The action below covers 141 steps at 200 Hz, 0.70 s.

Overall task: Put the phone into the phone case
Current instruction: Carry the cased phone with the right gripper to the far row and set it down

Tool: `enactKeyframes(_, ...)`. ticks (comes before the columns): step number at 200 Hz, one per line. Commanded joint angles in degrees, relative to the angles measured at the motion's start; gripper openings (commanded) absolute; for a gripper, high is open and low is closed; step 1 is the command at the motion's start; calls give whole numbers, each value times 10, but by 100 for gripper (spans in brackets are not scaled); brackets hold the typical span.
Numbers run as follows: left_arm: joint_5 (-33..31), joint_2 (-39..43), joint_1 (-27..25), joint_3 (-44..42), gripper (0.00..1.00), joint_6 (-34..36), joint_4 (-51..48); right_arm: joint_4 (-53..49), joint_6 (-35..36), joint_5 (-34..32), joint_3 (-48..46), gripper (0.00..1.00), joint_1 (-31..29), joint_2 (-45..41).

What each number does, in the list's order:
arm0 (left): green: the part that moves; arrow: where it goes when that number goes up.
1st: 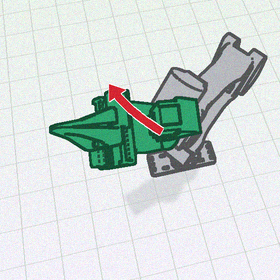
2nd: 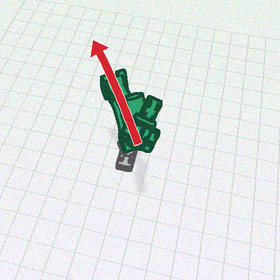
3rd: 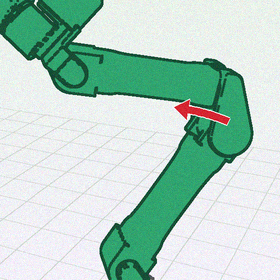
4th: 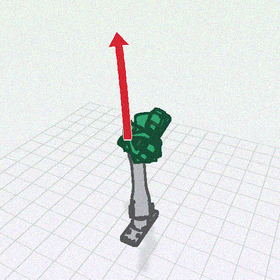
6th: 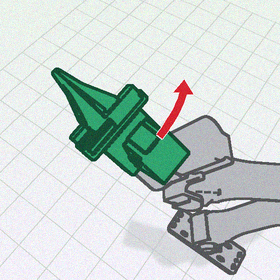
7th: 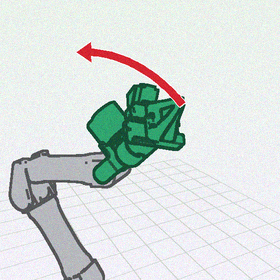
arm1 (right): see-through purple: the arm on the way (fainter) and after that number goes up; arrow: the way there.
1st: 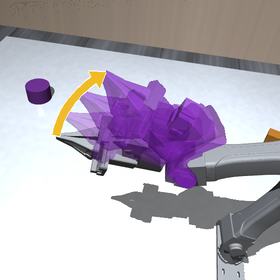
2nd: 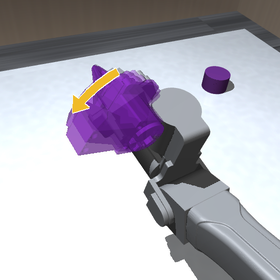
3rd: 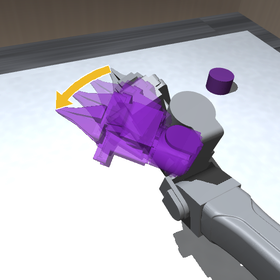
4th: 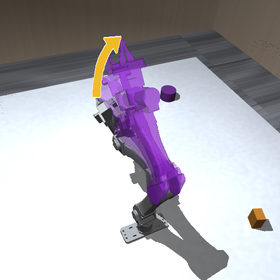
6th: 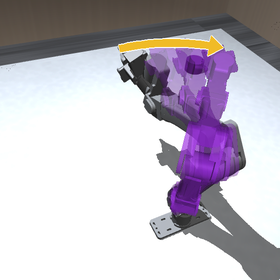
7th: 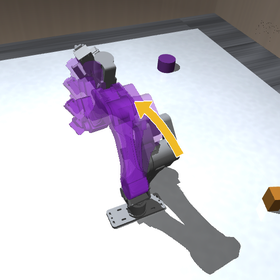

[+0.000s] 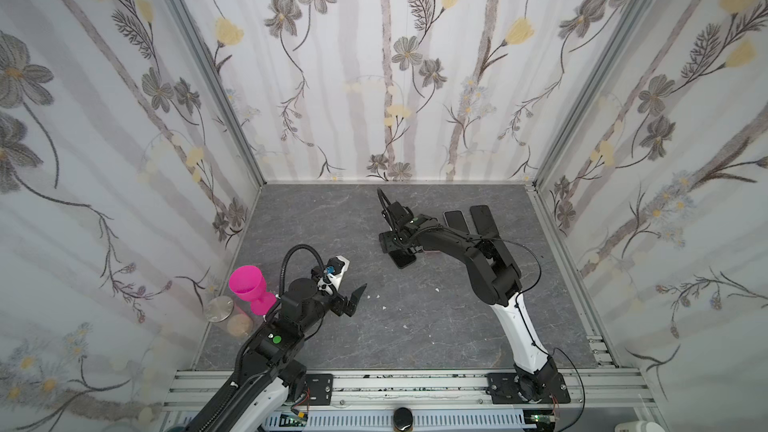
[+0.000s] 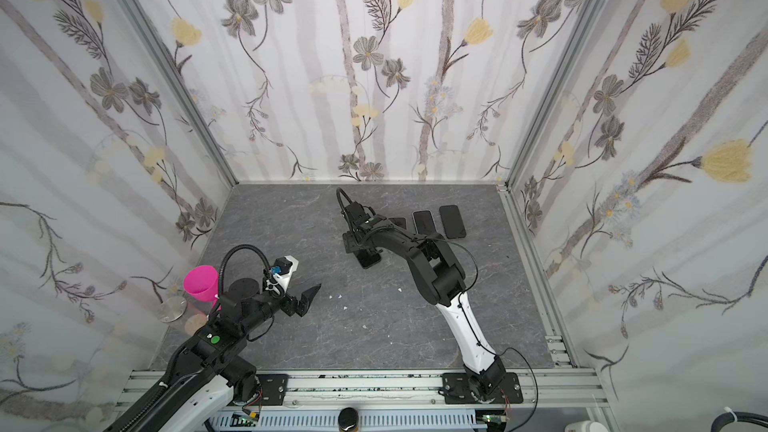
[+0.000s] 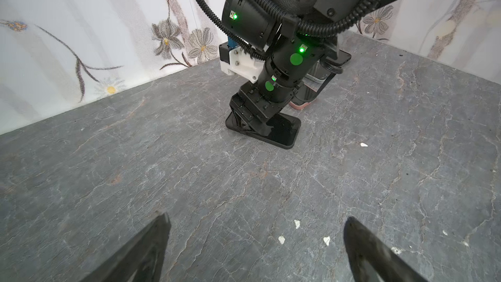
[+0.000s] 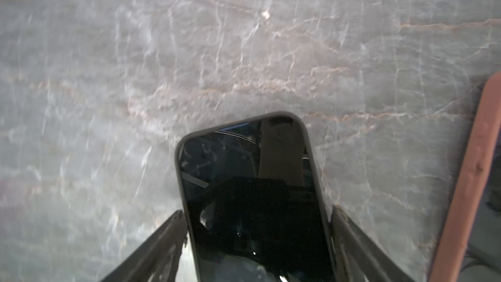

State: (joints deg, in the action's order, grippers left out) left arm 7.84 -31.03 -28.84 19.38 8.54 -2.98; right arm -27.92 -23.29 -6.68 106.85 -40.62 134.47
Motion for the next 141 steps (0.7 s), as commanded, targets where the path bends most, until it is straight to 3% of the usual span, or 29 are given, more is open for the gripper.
enactKeyframes(1, -5, 2, 1, 0, 100, -3, 24, -22, -59, -12, 18, 81, 0, 14)
enactKeyframes(141, -18, 11, 1, -1, 100, -2, 24, -68, -65, -34, 60, 85, -4, 28)
